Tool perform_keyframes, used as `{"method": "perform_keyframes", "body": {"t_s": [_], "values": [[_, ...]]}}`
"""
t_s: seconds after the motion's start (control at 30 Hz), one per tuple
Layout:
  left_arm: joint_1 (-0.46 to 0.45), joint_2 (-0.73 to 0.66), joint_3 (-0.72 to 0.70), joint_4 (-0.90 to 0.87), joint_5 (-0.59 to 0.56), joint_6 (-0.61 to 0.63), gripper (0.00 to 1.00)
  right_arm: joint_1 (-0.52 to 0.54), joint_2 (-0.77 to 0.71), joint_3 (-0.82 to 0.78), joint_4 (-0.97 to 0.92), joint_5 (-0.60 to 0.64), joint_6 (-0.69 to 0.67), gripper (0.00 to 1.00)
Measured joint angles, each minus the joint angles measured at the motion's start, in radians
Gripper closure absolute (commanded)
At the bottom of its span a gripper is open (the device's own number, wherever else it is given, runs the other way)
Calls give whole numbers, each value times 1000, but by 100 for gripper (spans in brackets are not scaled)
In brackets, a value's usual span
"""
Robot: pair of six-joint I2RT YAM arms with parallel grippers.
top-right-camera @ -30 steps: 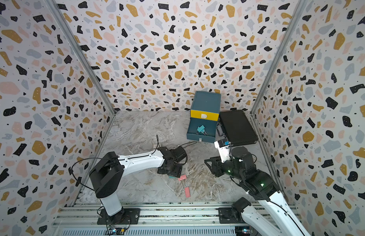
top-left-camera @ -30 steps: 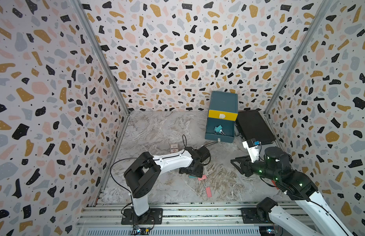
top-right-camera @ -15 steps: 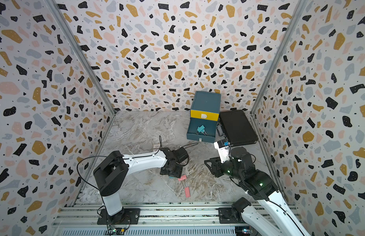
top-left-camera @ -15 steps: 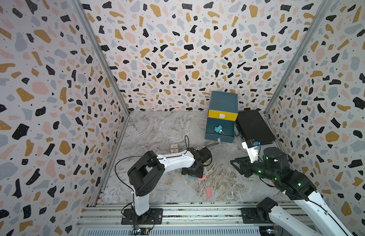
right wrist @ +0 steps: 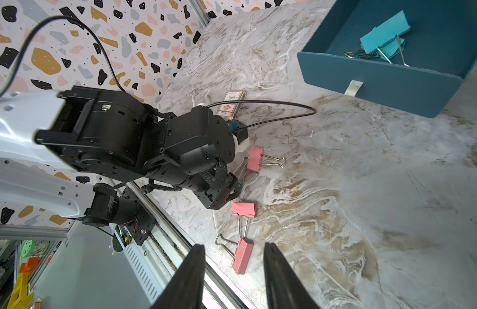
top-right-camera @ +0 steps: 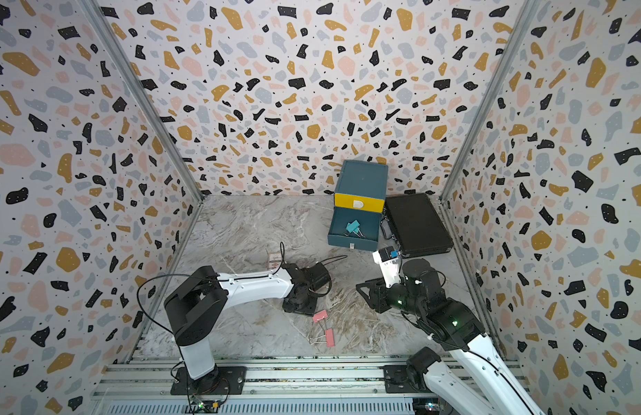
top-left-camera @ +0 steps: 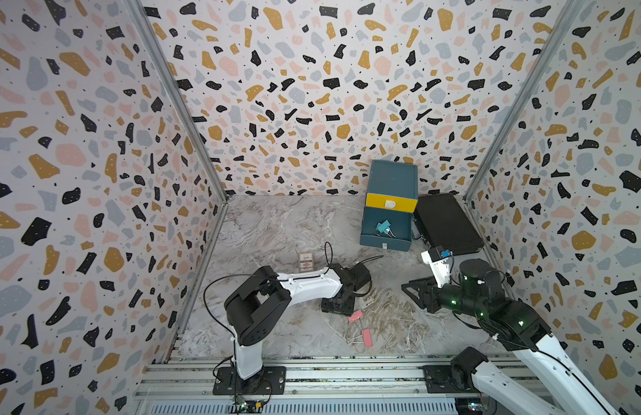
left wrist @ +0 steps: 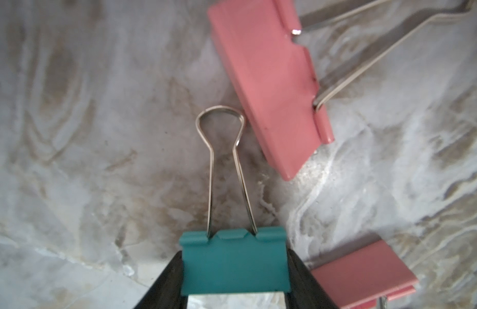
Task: Put the binder clips in the drawer according to color
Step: Pick up the binder clip at the center of the board.
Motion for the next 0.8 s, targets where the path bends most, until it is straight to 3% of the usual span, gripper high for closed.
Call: {"method": "perform_keyframes", "body": {"t_s": [0.4,0.6,0.8], "values": [[0,-59,38,-46,-11,4,54,0,-8,-24,23,-45,1,61],[11,-111,270,-90,-13,20,54,0,-8,-13,23,32,-14,61],[49,-52,547,-66,17,35,54,-2,2,61,16,272,-29,61]]}}
